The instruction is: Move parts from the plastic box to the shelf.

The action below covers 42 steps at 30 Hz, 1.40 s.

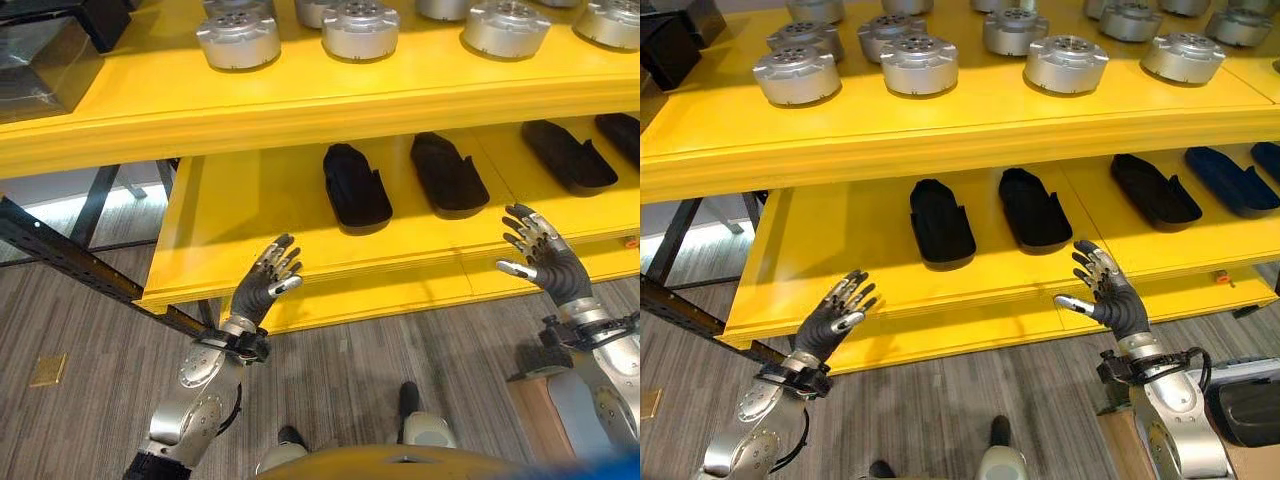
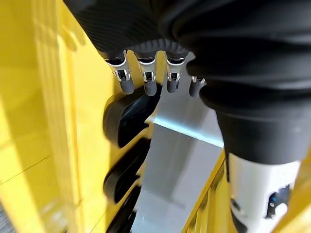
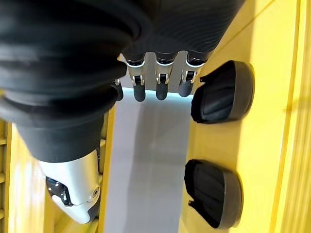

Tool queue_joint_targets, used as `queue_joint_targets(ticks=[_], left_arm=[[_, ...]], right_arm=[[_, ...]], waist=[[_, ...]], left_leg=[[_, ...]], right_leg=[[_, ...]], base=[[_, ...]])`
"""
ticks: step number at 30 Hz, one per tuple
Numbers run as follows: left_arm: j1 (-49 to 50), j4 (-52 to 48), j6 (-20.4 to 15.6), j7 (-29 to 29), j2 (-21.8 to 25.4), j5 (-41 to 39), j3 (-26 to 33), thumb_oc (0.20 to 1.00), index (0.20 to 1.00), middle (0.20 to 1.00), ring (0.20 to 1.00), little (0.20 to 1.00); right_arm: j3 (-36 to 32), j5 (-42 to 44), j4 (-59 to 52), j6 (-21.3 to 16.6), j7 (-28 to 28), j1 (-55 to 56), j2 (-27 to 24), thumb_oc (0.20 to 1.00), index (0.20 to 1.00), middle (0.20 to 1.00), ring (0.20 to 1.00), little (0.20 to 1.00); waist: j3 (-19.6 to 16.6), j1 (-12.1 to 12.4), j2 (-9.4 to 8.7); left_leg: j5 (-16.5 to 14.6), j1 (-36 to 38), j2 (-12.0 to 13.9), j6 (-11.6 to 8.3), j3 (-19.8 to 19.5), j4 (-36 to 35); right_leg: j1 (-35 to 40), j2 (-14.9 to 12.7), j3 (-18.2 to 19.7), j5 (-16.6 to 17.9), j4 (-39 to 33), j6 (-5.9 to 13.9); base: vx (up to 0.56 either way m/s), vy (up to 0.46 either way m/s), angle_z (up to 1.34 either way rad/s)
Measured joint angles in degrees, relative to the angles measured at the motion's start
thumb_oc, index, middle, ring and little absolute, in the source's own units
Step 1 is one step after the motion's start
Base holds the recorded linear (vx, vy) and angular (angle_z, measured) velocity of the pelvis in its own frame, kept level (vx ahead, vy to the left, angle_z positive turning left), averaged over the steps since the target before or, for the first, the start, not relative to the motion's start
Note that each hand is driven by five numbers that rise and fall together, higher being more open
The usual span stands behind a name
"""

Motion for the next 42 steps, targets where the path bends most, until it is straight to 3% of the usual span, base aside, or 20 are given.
queue_joint_targets(ticks=[2,4,5,7,8,10,11,13,14,15,16,17,19,22,24,30,35,38,40,42], left_arm=[[-1.4,0.0,1.1,-1.8,1.7,0.6,-0.8,1.000,1.000,1.000,1.000,1.000],[-1.8,0.0,1.7,-1.6,1.9,0.7,-1.6,1.000,1.000,1.000,1.000,1.000],[-1.3,0.0,1.8,-1.2,2.4,1.1,-1.5,1.000,1.000,1.000,1.000,1.000],[-0.7,-0.1,1.7,1.0,2.6,3.0,-0.5,1.000,1.000,1.000,1.000,1.000],[-0.8,-0.1,1.7,1.7,2.5,3.2,-0.8,1.000,1.000,1.000,1.000,1.000],[-1.0,-0.1,1.8,2.0,2.3,3.0,-0.4,1.000,1.000,1.000,1.000,1.000],[-0.2,-0.1,1.8,1.7,2.7,2.6,2.4,1.000,1.000,1.000,1.000,1.000],[1.7,-0.2,1.9,1.6,2.7,0.8,4.7,1.000,1.000,1.000,1.000,1.000],[4.6,-1.0,1.7,1.6,1.3,-0.3,6.4,1.000,1.000,1.000,1.000,1.000],[6.0,-1.5,1.8,1.8,-1.6,-2.0,7.3,1.000,1.000,1.000,1.000,1.000],[6.8,-2.1,1.7,1.7,-3.0,-2.5,7.5,1.000,1.000,1.000,1.000,1.000],[6.2,-2.2,1.7,1.6,-2.8,-2.7,7.5,1.000,1.000,1.000,1.000,1.000],[5.1,-1.7,1.1,1.7,-2.1,-6.9,6.4,1.000,1.000,1.000,1.000,1.000],[1.5,-2.0,-1.5,0.6,-2.5,-7.0,3.9,1.000,1.000,1.000,1.000,1.000],[-1.3,-3.7,-2.1,0.3,-2.7,-9.8,2.9,1.000,1.000,1.000,1.000,1.000],[-10.8,-4.1,0.2,1.0,-3.2,-13.0,-4.8,1.000,1.000,1.000,1.000,1.000],[-12.0,-3.1,1.6,2.7,-4.2,-12.3,-7.6,1.000,1.000,1.000,1.000,1.000],[-13.3,-2.0,1.1,5.5,-5.3,-10.7,-9.9,1.000,1.000,1.000,1.000,1.000],[-14.7,-0.1,1.1,6.7,-5.4,-10.6,-11.7,1.000,1.000,1.000,1.000,1.000],[-18.1,3.4,-0.9,8.5,-7.7,-8.0,-13.6,1.000,1.000,1.000,1.000,1.000]], right_arm=[[0.4,0.0,-0.2,0.4,-3.6,1.0,2.3,1.000,1.000,1.000,1.000,1.000],[0.7,0.0,-0.7,1.0,-6.3,1.8,4.7,1.000,1.000,1.000,1.000,1.000],[1.8,0.0,-0.5,1.6,-7.0,0.3,6.0,1.000,1.000,1.000,1.000,1.000],[3.6,0.0,-0.4,2.5,-7.8,-0.2,5.6,1.000,1.000,1.000,1.000,1.000],[3.6,0.0,-0.3,2.7,-8.6,-1.0,5.0,1.000,1.000,1.000,1.000,1.000],[2.2,0.1,0.1,3.1,-11.5,-0.9,4.0,1.000,1.000,1.000,1.000,1.000],[1.5,0.1,0.1,3.1,-13.7,0.5,3.2,1.000,1.000,1.000,1.000,1.000],[1.7,-0.1,0.4,3.0,-14.7,-2.7,1.6,1.000,1.000,1.000,1.000,1.000],[3.5,-0.1,0.6,3.2,-15.0,-6.3,1.5,1.000,1.000,1.000,1.000,1.000],[3.1,-1.6,0.2,3.0,-13.8,-7.5,0.9,1.000,1.000,1.000,1.000,1.000],[2.8,-2.7,0.0,3.0,-13.6,-5.9,0.1,1.000,1.000,1.000,1.000,1.000],[2.3,-4.5,0.0,3.0,-13.7,-3.3,0.0,1.000,1.000,1.000,1.000,1.000],[2.4,-5.8,0.0,3.1,-13.4,-0.8,-0.8,1.000,1.000,1.000,1.000,1.000],[2.4,-6.3,1.1,3.3,-13.0,-2.1,-1.4,1.000,1.000,1.000,1.000,1.000],[3.7,-6.8,3.4,3.3,-11.7,-4.5,-2.5,1.000,1.000,1.000,1.000,1.000],[9.4,-4.9,12.7,4.4,-12.9,-13.9,-3.1,1.000,1.000,1.000,1.000,1.000],[9.8,-2.1,14.0,4.5,-16.6,-14.2,1.0,1.000,1.000,1.000,1.000,1.000],[13.2,-1.4,14.8,4.6,-18.1,-14.4,5.0,1.000,1.000,1.000,1.000,1.000],[15.9,-1.1,14.9,5.0,-18.2,-14.4,5.5,1.000,1.000,1.000,1.000,1.000],[16.4,-1.2,16.9,5.0,-19.3,-14.6,7.0,1.000,1.000,1.000,1.000,1.000]], waist=[[-1.1,-0.1,-3.40],[-0.8,0.4,-3.73],[-0.5,0.8,-3.96],[0.0,0.6,-4.40],[0.6,0.7,-3.16],[2.4,-0.4,0.17],[2.3,-0.1,-0.31],[3.4,0.6,2.79],[3.1,2.1,3.87],[3.1,2.9,6.06],[2.8,2.7,6.04],[2.3,1.8,4.38],[1.8,1.4,2.71],[2.0,0.3,1.59],[2.1,-0.6,2.19],[1.6,-2.3,0.65],[1.8,-3.2,0.87],[2.1,-2.9,1.23],[2.6,-2.6,1.46],[4.6,-2.9,1.47]], left_leg=[[-0.2,0.1,-1.8,0.56,0.0,-0.3],[-0.8,0.0,-1.6,1.22,0.2,0.1],[-1.1,0.7,-0.9,1.71,2.8,-0.7],[-0.2,1.3,0.5,3.34,11.9,-0.6],[-0.2,1.6,1.8,3.62,14.3,-0.5],[0.2,1.6,4.1,3.34,14.6,-0.2],[-0.8,1.4,3.8,1.26,14.1,2.3],[-5.6,-0.3,2.4,0.29,4.6,5.9],[-8.6,-0.1,2.4,0.50,3.3,5.9],[-8.2,1.4,5.0,0.14,7.0,8.6],[-9.9,1.9,6.9,-0.73,8.5,11.4],[-10.7,2.8,7.9,-1.13,9.1,13.7],[-7.5,1.6,10.4,2.50,3.4,17.8],[-7.7,-2.7,9.2,-1.53,0.8,15.9],[-1.7,-5.6,9.1,-1.82,1.6,15.9],[1.0,-4.4,11.3,-3.07,2.1,18.1],[0.9,-1.7,10.6,-3.41,3.8,14.1],[-0.7,-1.1,9.2,-1.74,3.1,14.7],[-3.9,-1.5,7.3,-2.56,1.4,13.7],[-4.1,-11.2,2.5,-3.02,-0.4,12.6]], right_leg=[[-0.2,-1.5,0.4,1.3,0.4,1.67],[-3.1,-0.7,0.3,7.4,1.0,5.51],[-5.1,0.6,0.2,12.6,-1.0,1.97],[-6.2,1.0,-15.0,5.5,1.5,1.64],[-6.9,0.8,-17.0,2.9,6.3,2.11],[-4.2,0.3,-13.5,-3.2,15.4,2.12],[-2.5,1.3,-10.9,-8.3,15.3,-0.15],[-3.7,3.5,-10.0,-8.2,12.6,-2.07],[-3.9,4.5,-13.2,-8.0,8.7,-2.29],[-4.4,4.9,-18.0,-13.4,12.2,-7.75],[-4.5,3.7,-20.3,-15.7,16.5,-7.38],[-5.4,3.8,-19.4,-15.8,19.0,-8.29],[-5.2,8.6,-15.8,-15.2,15.7,-12.81],[-1.6,11.6,-11.3,-13.3,9.0,-15.15],[0.3,14.0,-10.0,-13.3,7.9,-15.14],[1.5,15.5,-8.1,-14.0,6.2,-14.76],[1.8,15.4,-6.9,-14.0,6.5,-14.76],[1.3,16.0,-3.4,-13.7,6.5,-14.95],[1.3,15.2,-1.6,-12.6,5.9,-14.30],[2.6,13.1,0.3,-9.9,0.6,-13.90]], base=[[-0.04,0.274,0.06],[-0.10,0.044,-0.70],[-0.24,-0.042,-1.67],[-0.23,-0.028,-1.81],[-0.19,-0.126,-1.42],[-0.14,-0.192,-0.93],[-0.12,-0.273,-1.01],[-0.05,-0.490,-1.84],[0.04,-0.514,-3.00],[0.05,-0.412,-2.83],[0.03,-0.370,-2.05],[0.04,-0.367,-0.95],[0.06,-0.423,-1.12],[0.07,-0.407,-1.01],[0.11,-0.463,-0.84],[0.09,-0.258,-0.39],[0.07,-0.055,-0.08],[0.07,0.008,-0.43],[0.07,0.053,-0.54],[0.11,0.171,-0.28]])
